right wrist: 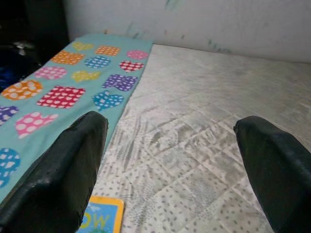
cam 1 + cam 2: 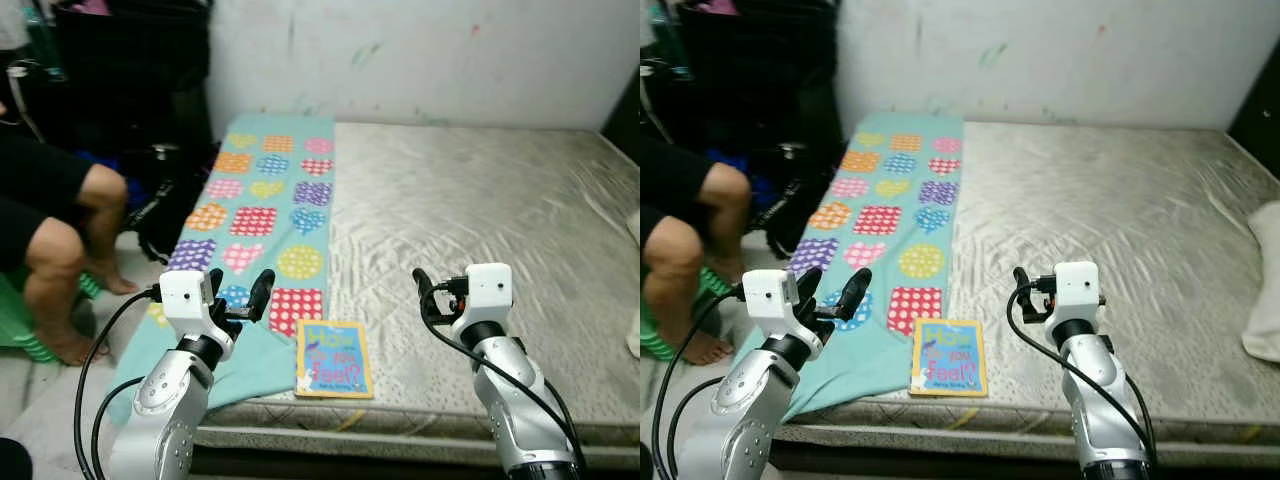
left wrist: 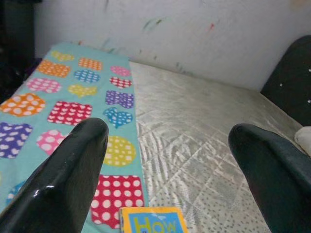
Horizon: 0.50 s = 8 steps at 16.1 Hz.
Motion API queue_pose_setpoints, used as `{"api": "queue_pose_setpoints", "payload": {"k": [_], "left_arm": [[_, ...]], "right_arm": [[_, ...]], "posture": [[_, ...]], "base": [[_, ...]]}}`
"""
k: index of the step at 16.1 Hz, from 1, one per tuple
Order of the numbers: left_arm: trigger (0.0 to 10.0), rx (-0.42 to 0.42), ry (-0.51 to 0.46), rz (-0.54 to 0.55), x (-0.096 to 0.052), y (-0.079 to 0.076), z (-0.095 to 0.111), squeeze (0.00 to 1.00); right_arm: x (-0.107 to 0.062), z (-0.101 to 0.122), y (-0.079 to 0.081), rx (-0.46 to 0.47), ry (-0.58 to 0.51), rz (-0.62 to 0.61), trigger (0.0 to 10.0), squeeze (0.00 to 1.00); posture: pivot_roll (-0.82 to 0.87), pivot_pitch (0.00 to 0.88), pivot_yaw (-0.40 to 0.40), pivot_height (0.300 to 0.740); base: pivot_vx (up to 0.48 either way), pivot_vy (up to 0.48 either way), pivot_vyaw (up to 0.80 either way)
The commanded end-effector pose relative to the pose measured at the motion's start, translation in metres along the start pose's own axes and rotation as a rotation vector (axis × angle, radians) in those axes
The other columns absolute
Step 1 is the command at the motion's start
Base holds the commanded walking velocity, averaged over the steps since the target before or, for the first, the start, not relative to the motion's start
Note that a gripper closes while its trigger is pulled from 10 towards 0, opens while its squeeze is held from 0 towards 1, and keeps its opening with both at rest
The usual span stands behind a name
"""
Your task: Clean up the room
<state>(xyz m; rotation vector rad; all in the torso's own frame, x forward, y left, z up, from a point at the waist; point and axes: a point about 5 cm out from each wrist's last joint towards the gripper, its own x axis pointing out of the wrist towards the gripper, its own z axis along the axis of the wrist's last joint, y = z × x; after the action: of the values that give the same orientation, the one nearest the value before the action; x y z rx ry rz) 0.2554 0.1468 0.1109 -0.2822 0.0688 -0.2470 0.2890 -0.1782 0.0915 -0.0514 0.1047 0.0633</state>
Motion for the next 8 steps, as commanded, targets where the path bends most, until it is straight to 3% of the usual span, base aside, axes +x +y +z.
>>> {"api": "queue_pose_setpoints", "payload": {"k": [1, 8], "left_arm": [[10.0, 0.011, 0.013, 0.013, -0.0005, 0.0031, -0.0005, 0.0], [10.0, 0.019, -0.006, 0.083, -0.0013, 0.0103, 0.0026, 0.0]], "right_arm": [[0.0017, 0.0021, 0.0012, -0.001, -0.006, 0.001, 10.0, 0.0], [0.0024, 0.0062, -0.0011, -0.005, -0.027, -0.017, 10.0, 0.0]], "posture": [[-0.11, 0.0, -0.017, 0.74], [-0.11, 0.0, -0.017, 0.74]], "base": [[0.0, 0.0, -0.8], [0.0, 0.0, -0.8]]}}
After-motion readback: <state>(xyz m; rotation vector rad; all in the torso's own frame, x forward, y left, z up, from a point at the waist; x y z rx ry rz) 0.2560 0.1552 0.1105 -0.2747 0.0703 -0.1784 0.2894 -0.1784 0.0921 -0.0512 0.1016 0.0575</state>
